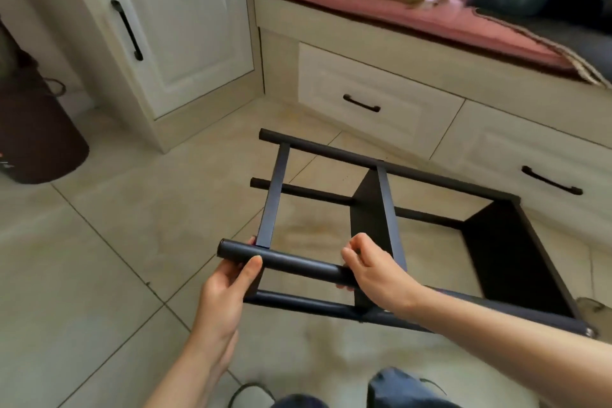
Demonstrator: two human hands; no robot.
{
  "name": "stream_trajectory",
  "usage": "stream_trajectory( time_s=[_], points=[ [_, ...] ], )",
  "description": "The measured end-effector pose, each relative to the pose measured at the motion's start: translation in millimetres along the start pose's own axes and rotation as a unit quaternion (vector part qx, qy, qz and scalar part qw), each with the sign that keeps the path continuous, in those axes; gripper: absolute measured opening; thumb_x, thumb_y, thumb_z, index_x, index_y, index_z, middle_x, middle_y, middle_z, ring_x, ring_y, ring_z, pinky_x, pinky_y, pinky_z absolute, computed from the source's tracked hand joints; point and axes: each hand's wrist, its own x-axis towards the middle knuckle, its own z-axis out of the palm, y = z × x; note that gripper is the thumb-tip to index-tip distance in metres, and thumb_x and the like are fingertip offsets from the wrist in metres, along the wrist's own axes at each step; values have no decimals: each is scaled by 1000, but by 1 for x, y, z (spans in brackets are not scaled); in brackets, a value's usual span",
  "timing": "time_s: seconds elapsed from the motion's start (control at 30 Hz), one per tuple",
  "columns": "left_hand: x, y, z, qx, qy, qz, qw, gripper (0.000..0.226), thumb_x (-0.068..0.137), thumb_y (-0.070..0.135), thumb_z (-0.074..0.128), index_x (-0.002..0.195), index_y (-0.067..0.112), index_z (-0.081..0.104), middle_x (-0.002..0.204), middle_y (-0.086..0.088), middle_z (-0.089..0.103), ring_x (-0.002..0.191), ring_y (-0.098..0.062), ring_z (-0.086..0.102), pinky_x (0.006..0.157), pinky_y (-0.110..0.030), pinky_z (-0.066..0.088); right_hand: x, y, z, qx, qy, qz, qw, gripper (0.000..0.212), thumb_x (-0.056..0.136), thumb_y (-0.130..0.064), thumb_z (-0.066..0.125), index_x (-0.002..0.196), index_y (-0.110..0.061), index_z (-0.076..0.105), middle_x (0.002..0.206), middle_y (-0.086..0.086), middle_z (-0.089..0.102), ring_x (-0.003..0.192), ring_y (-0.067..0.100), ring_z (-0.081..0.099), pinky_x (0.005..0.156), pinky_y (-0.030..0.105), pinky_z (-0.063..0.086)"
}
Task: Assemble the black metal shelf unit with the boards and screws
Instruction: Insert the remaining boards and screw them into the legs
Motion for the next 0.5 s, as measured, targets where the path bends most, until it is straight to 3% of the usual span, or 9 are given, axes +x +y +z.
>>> stream_trajectory(
  time_s=[0.1,0.27,0.5],
  points=[
    [3,-22,-3,-17,5,-27,999,69,59,47,79,120,16,68,116,1,75,118,-15,65,114,-38,37,9,17,7,-34,13,16,999,19,105,-34,36,93,-19,41,81,3,68,65,5,63,66,22,51],
    [4,-49,-4,-41,6,-43,998,55,68,35,75,119,18,68,118,0,74,115,-12,66,107,-31,40,15,33,12,-63,4,31,997,18,105,-34,35,91,-23,40,83,1,67,62,0,62,54,14,42],
    [3,-75,-17,-64,9,-62,996,49,75,24,71,123,12,66,120,-6,73,115,-14,67,100,-24,52,15,46,24,-79,-14,37,996,18,105,-37,34,91,-28,39,82,-1,61,70,10,57,56,19,39]
  ],
)
